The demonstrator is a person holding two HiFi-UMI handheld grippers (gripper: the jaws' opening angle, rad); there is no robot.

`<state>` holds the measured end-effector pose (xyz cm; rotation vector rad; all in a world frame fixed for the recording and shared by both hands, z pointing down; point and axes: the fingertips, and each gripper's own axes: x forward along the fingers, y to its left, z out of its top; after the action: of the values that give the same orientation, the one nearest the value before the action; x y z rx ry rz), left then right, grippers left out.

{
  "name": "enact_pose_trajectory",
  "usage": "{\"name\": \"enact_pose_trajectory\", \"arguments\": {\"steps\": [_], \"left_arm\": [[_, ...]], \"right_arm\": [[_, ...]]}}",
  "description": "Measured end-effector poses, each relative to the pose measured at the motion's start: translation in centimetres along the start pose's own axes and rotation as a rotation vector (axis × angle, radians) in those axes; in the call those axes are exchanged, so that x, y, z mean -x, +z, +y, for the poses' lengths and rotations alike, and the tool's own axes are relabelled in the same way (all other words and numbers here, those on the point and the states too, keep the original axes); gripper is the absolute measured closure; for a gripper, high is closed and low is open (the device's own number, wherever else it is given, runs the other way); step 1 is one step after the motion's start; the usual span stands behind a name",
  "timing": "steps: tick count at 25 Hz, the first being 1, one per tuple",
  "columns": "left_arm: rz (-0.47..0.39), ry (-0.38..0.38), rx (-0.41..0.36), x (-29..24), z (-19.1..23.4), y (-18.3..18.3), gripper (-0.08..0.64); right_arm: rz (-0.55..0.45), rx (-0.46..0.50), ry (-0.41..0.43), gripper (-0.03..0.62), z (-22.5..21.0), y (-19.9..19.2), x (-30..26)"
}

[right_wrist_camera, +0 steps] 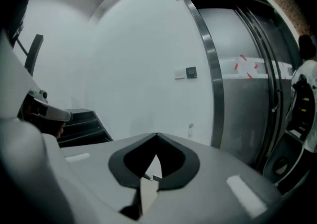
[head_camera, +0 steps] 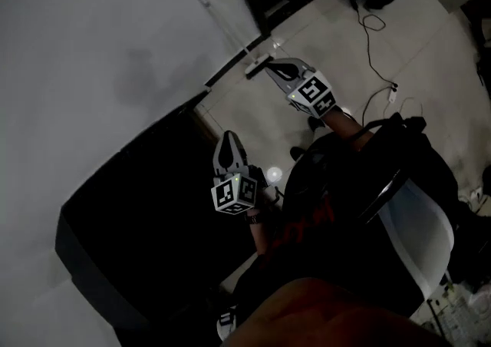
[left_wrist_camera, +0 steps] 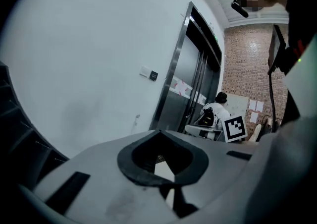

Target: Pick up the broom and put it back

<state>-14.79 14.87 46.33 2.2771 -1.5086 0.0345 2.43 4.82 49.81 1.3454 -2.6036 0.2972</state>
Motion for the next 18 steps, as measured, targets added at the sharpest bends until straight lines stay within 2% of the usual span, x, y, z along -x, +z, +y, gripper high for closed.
{"name": "enact_pose_trajectory", "arguments": {"steps": [2, 5, 8, 12, 14, 18], "left_arm": [[-0.053, 0.023, 0.015, -0.6, -1.2, 1.3, 0.555], [-0.130, 0.039, 0.007, -0.6, -5.8, 2.2, 0.555], [-0.148, 0.011, -0.032, -0.9, -8.8, 2.8, 0.555], [-0.125, 0.015, -0.045, -0.4, -11.0, 1.5, 0.555], [-0.122, 0.022, -0.054, -0.4, -11.0, 1.8, 0.555], [-0.107, 0.062, -0.054, -1.6, -8.1, 3.5, 0.555]], "right_arm": [[-0.007, 0.028, 0.050, 0.592, -0.1, 1.2, 0.3], [-0.041, 0.053, 0.129, 0.592, 0.0, 2.4, 3.7], [-0.067, 0.078, 0.147, 0.592, 0.6, 3.5, 6.1], [-0.041, 0.091, 0.153, 0.592, 0.5, 2.7, 7.8], [-0.047, 0.081, 0.166, 0.592, 0.5, 3.2, 7.7], [-0.038, 0.095, 0.195, 0.592, 1.1, 5.0, 5.6]]}}
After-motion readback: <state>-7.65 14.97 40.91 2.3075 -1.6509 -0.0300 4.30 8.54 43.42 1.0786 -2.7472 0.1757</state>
